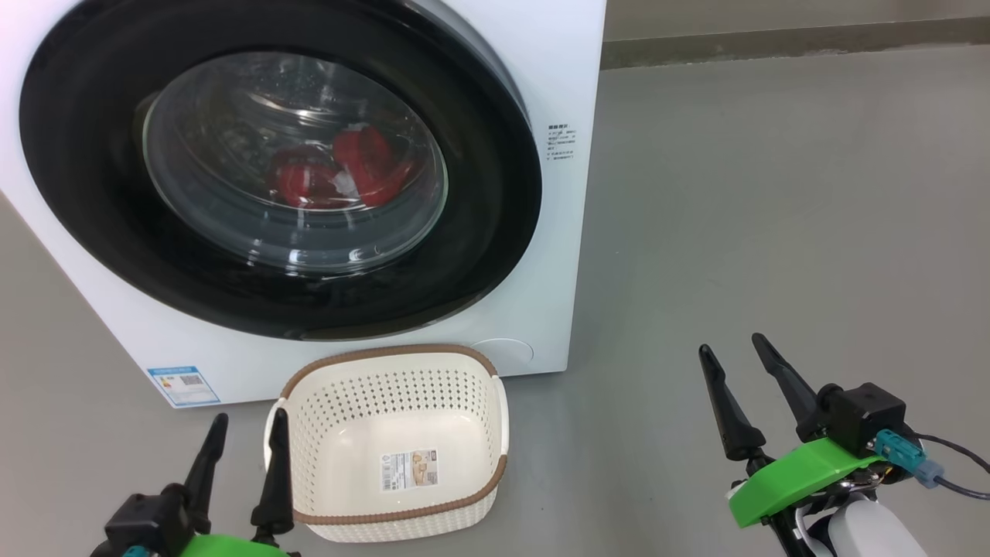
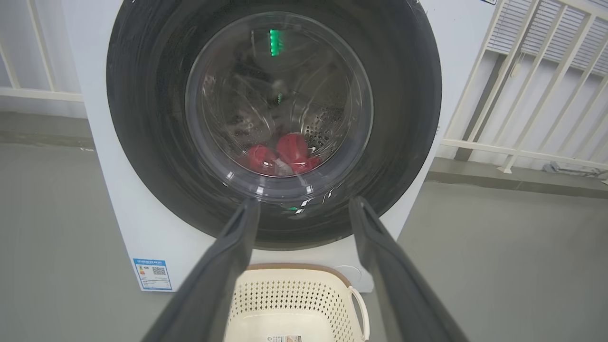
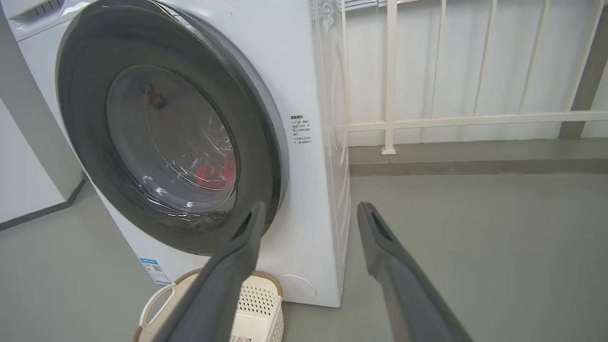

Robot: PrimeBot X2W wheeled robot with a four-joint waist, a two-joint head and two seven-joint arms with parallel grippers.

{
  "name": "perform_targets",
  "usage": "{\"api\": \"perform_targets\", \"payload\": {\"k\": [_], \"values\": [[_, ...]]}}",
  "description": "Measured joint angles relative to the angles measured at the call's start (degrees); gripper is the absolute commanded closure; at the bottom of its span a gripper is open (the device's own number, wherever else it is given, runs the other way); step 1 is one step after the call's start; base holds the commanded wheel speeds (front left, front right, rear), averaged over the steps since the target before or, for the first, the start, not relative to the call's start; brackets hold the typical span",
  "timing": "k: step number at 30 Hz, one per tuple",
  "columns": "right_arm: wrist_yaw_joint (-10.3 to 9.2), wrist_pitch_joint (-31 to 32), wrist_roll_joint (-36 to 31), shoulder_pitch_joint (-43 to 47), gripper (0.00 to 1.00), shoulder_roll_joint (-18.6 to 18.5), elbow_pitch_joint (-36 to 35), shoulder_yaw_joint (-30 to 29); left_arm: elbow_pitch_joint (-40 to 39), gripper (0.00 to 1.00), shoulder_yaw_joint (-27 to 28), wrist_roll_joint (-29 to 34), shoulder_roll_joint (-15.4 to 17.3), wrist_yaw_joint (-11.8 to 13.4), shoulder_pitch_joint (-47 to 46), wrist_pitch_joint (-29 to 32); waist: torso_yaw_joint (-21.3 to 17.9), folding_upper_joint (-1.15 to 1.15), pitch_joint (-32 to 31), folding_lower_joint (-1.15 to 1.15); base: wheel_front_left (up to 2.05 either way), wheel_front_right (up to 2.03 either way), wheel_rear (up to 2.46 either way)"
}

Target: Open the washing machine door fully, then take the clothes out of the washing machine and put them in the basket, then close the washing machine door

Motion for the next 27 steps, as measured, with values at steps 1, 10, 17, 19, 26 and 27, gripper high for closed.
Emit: {"api": "perform_targets", "payload": {"k": [1, 10, 17, 19, 26, 27], "values": [[0.0, -0.2, -0.8, 0.0, 0.0, 0.0, 0.0, 0.0, 0.1, 0.0, 0.0, 0.8, 0.0, 0.0, 0.0, -0.2, 0.0, 0.0, 0.0, 0.0, 0.0, 0.0, 0.0], [0.0, -1.5, -5.3, -1.3, 0.0, 0.0, 0.1, -0.1, 1.3, 0.0, 0.2, 5.0, 0.0, 0.0, -0.9, -1.3, 0.0, 0.0, -0.1, 0.0, 0.0, 0.0, 0.0], [0.0, -1.5, -5.3, -1.3, 0.0, 0.0, 0.5, -0.2, 2.2, 0.0, 0.4, 5.0, 0.0, 0.0, -1.0, -1.3, -0.1, 0.0, -0.2, 0.0, 0.0, 0.0, 0.0], [0.0, -1.5, -5.3, -1.3, 0.0, 0.1, 0.5, -0.2, 2.5, 0.0, 0.4, 4.7, 0.0, 0.0, -1.0, -1.3, -0.1, 0.0, -0.2, 0.0, 0.0, 0.0, 0.0], [0.0, -1.5, -5.3, -1.3, 0.0, 0.1, 0.9, -0.2, 3.5, 0.0, 0.3, 4.6, 0.0, 0.0, -1.0, -1.3, 0.0, 0.0, -0.2, 0.0, 0.0, 0.0, 0.0], [0.0, -1.5, -5.3, -1.3, 0.0, 0.1, 1.0, -0.3, 3.6, 0.0, 0.3, 4.6, 0.0, 0.0, -1.0, -1.3, 0.1, 0.0, -0.2, 0.0, 0.0, 0.0, 0.0]]}}
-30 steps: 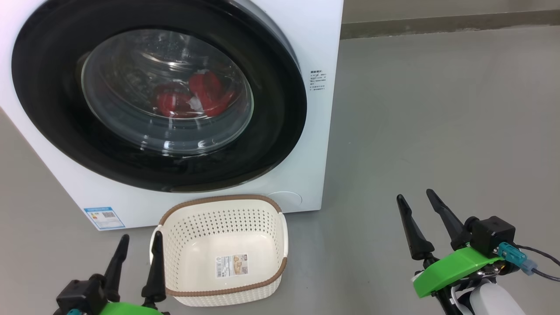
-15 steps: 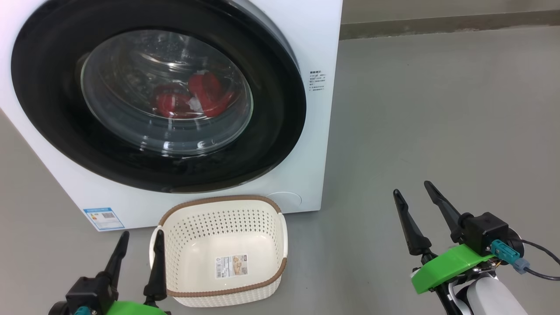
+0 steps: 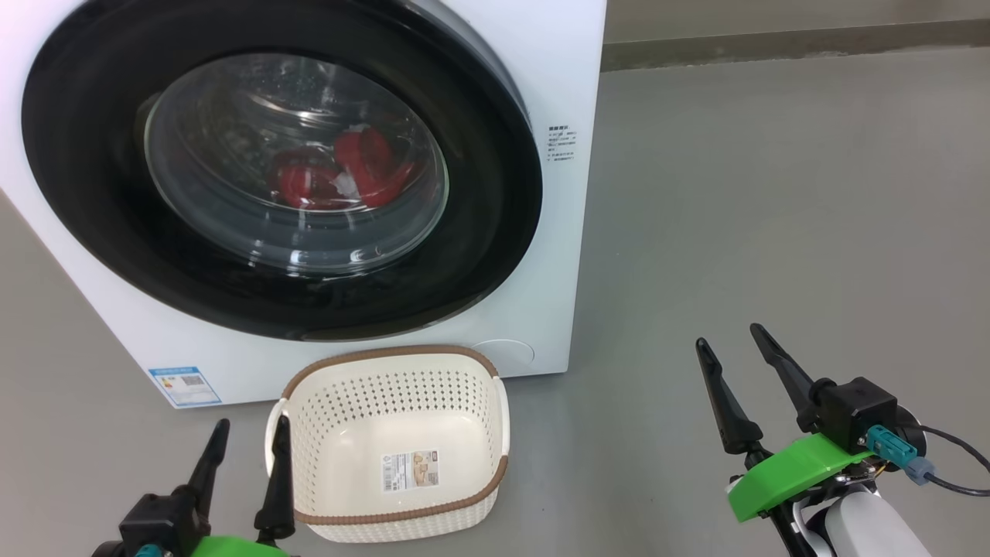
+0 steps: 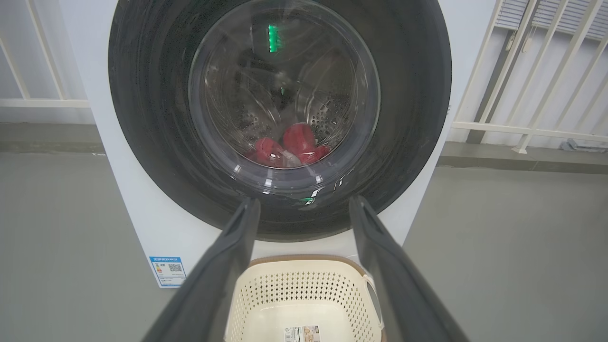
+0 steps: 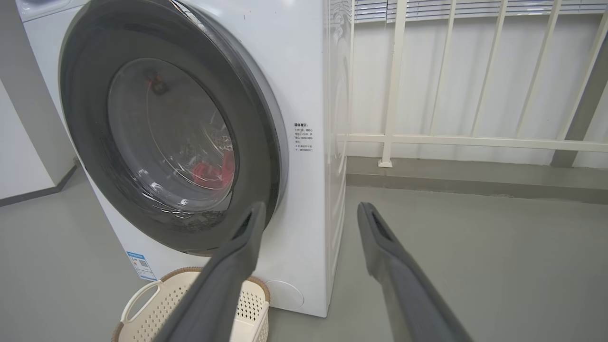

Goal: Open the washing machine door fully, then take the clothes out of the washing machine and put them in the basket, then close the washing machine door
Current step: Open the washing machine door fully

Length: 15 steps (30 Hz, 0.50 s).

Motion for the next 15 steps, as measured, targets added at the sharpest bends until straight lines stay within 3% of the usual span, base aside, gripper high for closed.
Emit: {"api": "perform_targets", "payload": {"k": [1, 2, 3, 4, 5, 6, 9, 15], "values": [[0.0, 0.0, 0.0, 0.0, 0.0, 0.0, 0.1, -0.1, 0.1, 0.0, -0.1, 0.0, 0.0, 0.0, 0.0, 0.0, 0.1, 0.0, 0.1, 0.0, 0.0, 0.0, 0.0], [0.0, 0.0, 0.0, 0.0, 0.1, 0.0, 0.3, -0.1, 0.1, 0.0, -0.2, 0.0, 0.0, 0.0, 0.0, 0.0, 0.2, 0.0, 0.2, 0.0, 0.0, 0.0, 0.0], [0.0, 0.0, 0.1, 0.0, 0.45, 0.0, 0.5, -0.2, 0.2, 0.0, -0.3, -0.1, 0.0, 0.0, -0.1, 0.0, 0.3, 0.0, 0.3, 0.0, 0.0, 0.0, 0.0], [0.0, 0.0, 0.1, 0.0, 0.63, 0.0, 0.6, -0.4, 0.2, 0.0, -0.5, -0.3, 0.0, 0.0, -0.1, 0.0, 0.4, 0.0, 0.5, 0.0, 0.0, 0.0, 0.0], [0.0, 0.0, 0.4, 0.0, 0.9, 0.0, 0.9, -0.5, 0.2, 0.0, -0.6, -0.5, 0.0, 0.0, -0.2, 0.0, 0.5, 0.0, 0.7, 0.0, 0.0, 0.0, 0.0], [0.0, 0.0, 0.4, 0.0, 1.0, 0.0, 0.9, -0.5, 0.2, 0.0, -0.6, -0.5, 0.0, 0.0, -0.2, 0.0, 0.5, 0.0, 0.7, 0.0, 0.0, 0.0, 0.0], [0.0, 0.0, 2.9, -1.2, 1.0, 0.1, 2.1, -1.0, -0.1, 0.0, -1.2, -0.5, 0.0, 0.0, -0.3, 0.0, 1.0, 0.0, 1.5, 0.0, 0.0, 0.0, 0.0], [0.0, 0.0, 15.9, -7.2, 1.0, 0.7, 6.1, -1.8, -2.0, 0.0, -2.4, -0.8, 0.0, 0.0, -2.4, 0.0, 1.9, 0.0, 4.1, 0.0, 0.0, 0.0, 0.0]]}}
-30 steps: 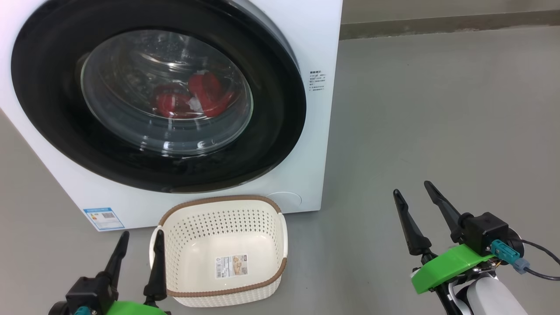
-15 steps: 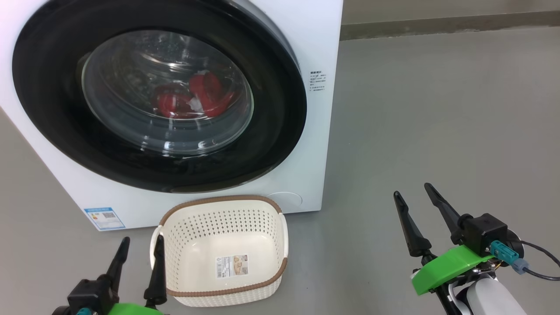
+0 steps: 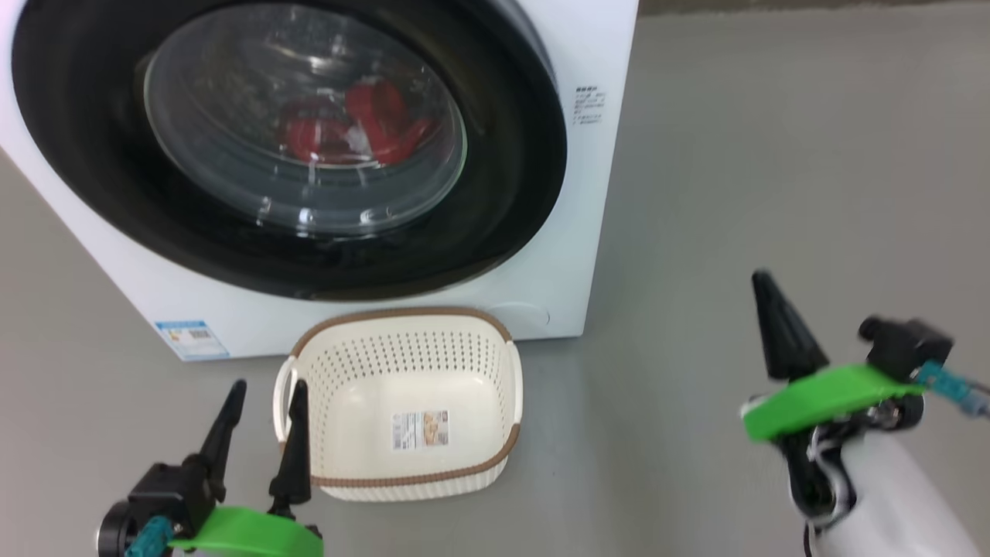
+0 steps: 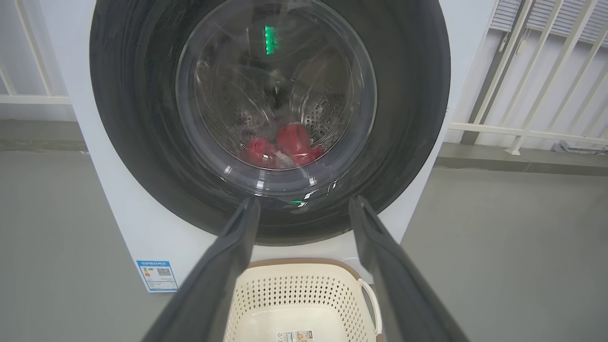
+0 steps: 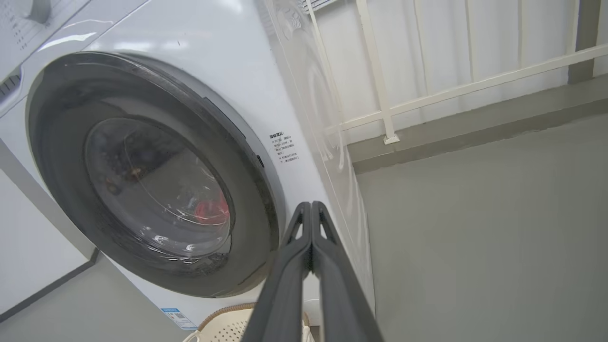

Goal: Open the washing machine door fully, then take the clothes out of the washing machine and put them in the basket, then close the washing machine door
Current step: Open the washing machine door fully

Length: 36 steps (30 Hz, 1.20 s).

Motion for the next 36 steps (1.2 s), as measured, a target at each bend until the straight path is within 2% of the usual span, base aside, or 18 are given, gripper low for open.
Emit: {"api": "perform_targets", "payload": {"k": [6, 11, 15, 21, 36], "values": [[0.0, 0.2, 16.8, -8.0, 1.0, -0.6, 2.9, -0.1, -2.4, 0.0, -1.4, -0.3, 0.0, 0.4, -2.2, 0.0, 1.3, 0.0, 3.4, 0.0, 0.0, 0.0, 0.0], [0.0, 5.8, 30.1, -14.7, 1.0, -2.8, 4.5, 0.4, -4.7, 0.0, -2.7, -0.7, 0.0, 1.0, -3.3, 0.0, 2.5, 0.0, 6.5, 0.0, 0.0, 0.0, 0.0], [0.0, 10.3, 37.9, -20.4, 1.0, -3.9, 5.2, 0.5, -6.7, 0.0, -3.6, -0.7, 0.0, 1.5, -4.5, 0.0, 3.4, 0.0, 9.3, 0.0, 0.0, 0.0, 0.0], [-0.01, 17.9, 46.9, -29.1, 1.0, -4.8, 6.4, 0.6, -8.3, 0.0, -4.5, -0.9, 0.0, 2.1, -7.3, 0.0, 4.5, 0.0, 14.0, 0.0, 0.0, 0.0, 0.0], [-0.01, 38.9, 57.5, -45.9, 1.0, -7.4, 13.6, 2.9, -8.7, 0.0, -7.4, -2.4, -0.1, 3.5, -11.6, -0.2, 7.8, 0.0, 23.5, 0.0, 0.0, 0.0, 0.0]]}}
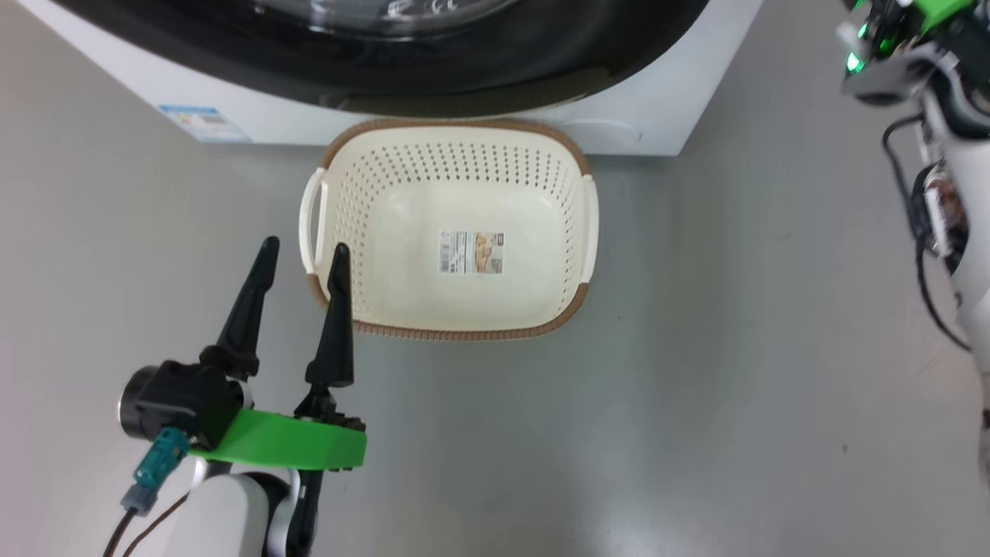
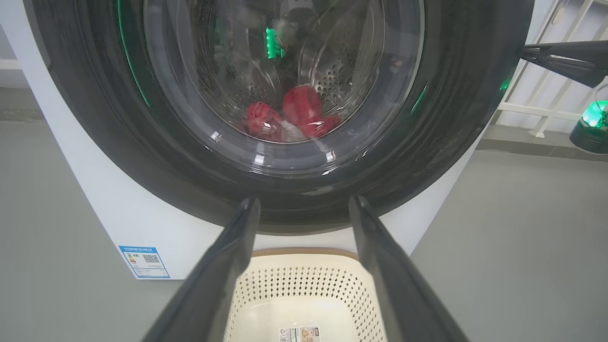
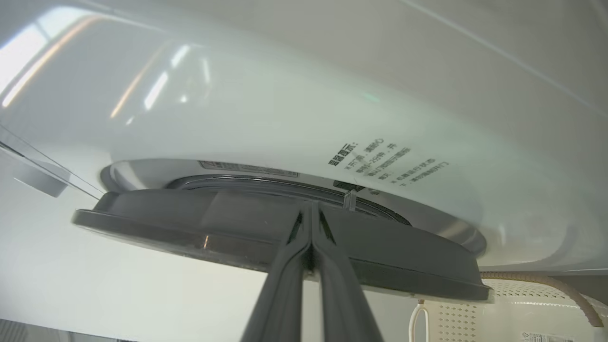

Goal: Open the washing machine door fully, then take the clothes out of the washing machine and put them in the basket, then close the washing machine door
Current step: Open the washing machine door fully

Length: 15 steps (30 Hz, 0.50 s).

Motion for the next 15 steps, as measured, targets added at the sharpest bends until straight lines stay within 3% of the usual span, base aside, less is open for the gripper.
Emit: {"api": "perform_targets", "payload": {"k": [6, 15], "values": [[0.0, 5.8, 1.0, -4.4, 1.0, -1.0, 2.1, 1.1, -0.3, 0.0, -0.8, -0.7, 0.0, 0.1, -1.1, -0.1, 1.4, 0.0, 2.6, 0.0, 0.0, 0.0, 0.0], [0.0, 9.2, 2.1, -8.8, 1.0, -1.2, 4.5, 1.2, -0.4, 0.0, -1.4, -0.9, 0.0, 0.5, -2.4, -0.1, 2.6, 0.0, 5.1, 0.0, 0.0, 0.0, 0.0]]}}
